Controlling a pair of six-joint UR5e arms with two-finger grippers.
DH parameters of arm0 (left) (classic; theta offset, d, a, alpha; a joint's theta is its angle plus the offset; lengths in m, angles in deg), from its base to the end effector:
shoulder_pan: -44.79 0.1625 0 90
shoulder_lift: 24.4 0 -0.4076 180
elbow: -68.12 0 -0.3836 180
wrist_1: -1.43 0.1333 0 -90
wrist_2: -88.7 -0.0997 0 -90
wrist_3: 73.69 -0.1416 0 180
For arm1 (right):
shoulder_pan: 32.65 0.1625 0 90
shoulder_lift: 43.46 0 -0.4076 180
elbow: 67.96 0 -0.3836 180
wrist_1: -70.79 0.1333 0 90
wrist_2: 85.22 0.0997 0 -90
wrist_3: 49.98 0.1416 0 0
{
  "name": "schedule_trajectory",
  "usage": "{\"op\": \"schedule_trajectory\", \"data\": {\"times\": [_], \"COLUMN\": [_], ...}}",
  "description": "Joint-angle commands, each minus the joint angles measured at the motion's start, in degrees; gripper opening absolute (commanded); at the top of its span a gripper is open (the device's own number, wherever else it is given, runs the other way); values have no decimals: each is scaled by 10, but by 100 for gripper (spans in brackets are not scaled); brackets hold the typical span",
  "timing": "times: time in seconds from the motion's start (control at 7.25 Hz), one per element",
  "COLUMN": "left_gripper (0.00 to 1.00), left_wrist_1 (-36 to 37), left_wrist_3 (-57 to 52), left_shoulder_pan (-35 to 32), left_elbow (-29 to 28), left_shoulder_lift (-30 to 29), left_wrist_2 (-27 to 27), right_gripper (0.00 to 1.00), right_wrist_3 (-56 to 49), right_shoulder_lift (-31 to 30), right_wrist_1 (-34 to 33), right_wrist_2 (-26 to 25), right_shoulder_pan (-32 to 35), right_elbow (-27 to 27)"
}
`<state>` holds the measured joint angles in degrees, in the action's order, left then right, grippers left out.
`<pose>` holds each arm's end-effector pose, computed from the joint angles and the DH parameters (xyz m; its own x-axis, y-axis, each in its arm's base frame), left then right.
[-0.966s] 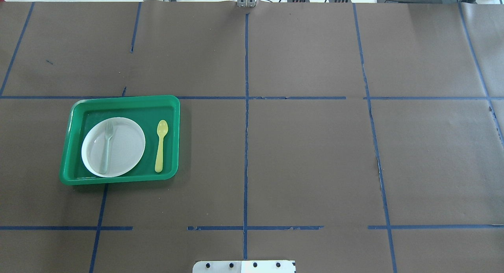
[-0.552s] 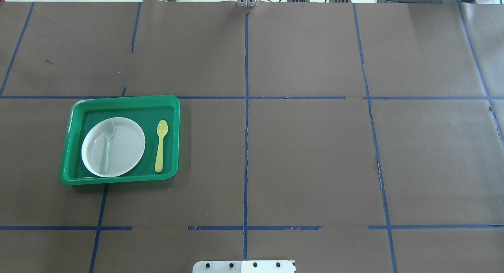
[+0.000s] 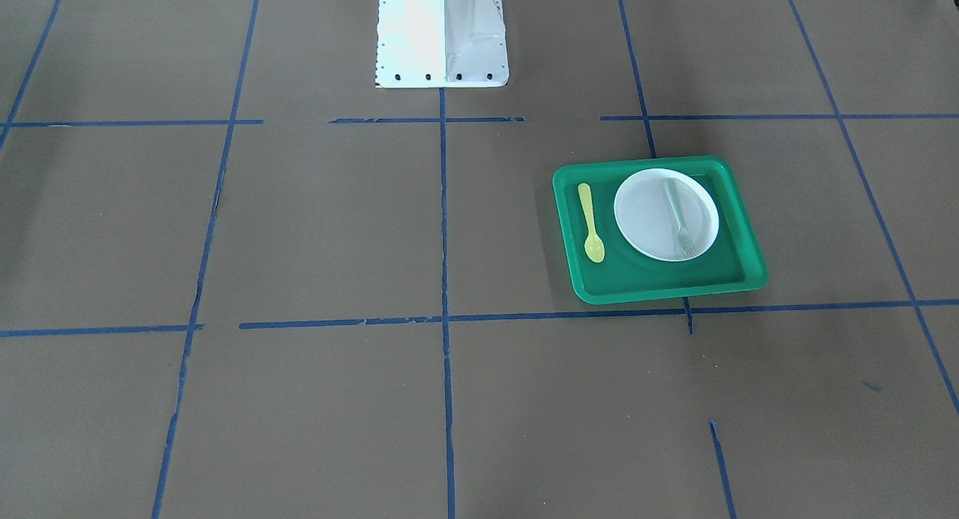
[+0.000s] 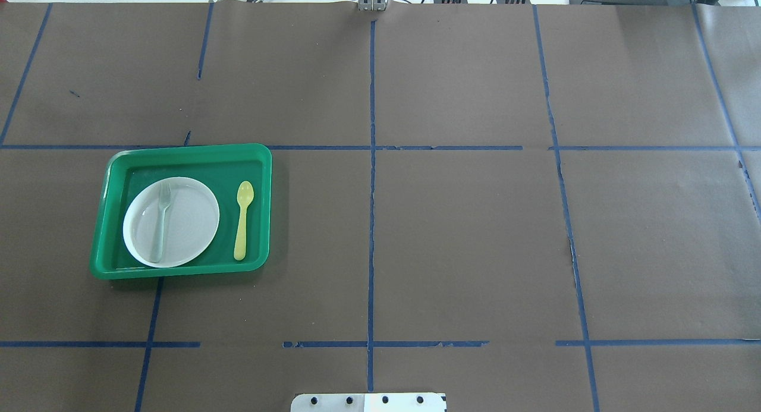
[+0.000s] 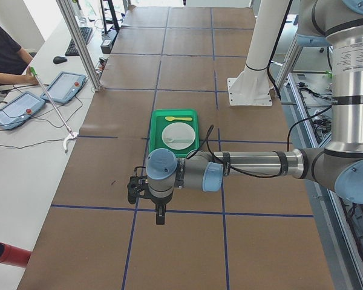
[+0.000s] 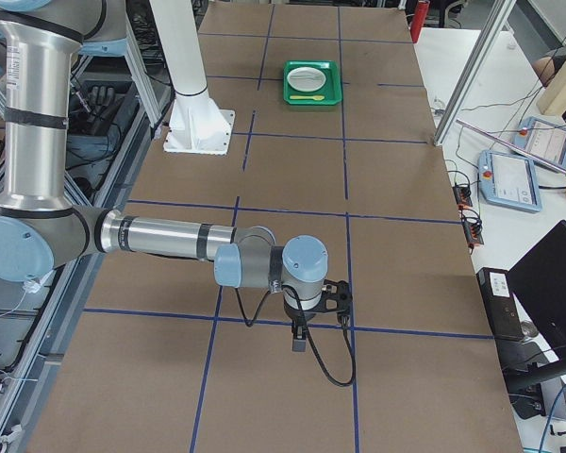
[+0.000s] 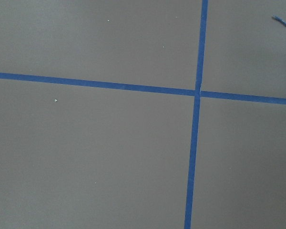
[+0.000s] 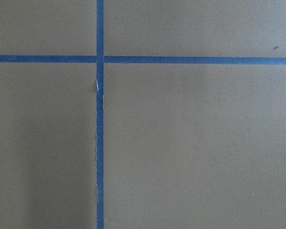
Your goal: Place spoon
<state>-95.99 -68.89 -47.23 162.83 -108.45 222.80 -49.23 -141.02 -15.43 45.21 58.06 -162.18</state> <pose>-0.0506 -0.4498 0.6666 0.7149 -0.0338 -0.6985 0.0952 0.9942 0.0494 0.0468 -0.4293 0.6959 0.7610 0.0175 0.6485 -0.0224 0.9997 -0.0008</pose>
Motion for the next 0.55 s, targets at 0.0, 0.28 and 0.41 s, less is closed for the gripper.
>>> {"op": "schedule_trajectory", "data": {"times": [0.0, 0.28, 0.41], "left_gripper": [100, 100, 100], "left_wrist_1": [4, 6, 5], "left_wrist_3": [-36, -37, -37], "left_shoulder_pan": [0, 1, 1], "left_elbow": [1, -1, -4], "left_shoulder_lift": [-1, -1, -1], "left_wrist_2": [2, 2, 2], "right_gripper": [100, 100, 100], "right_wrist_3": [0, 0, 0], "right_shoulder_lift": [0, 0, 0], "right_wrist_1": [0, 0, 1], "right_wrist_2": [0, 0, 0], "right_shoulder_pan": [0, 0, 0], "right_elbow": [0, 0, 0]}}
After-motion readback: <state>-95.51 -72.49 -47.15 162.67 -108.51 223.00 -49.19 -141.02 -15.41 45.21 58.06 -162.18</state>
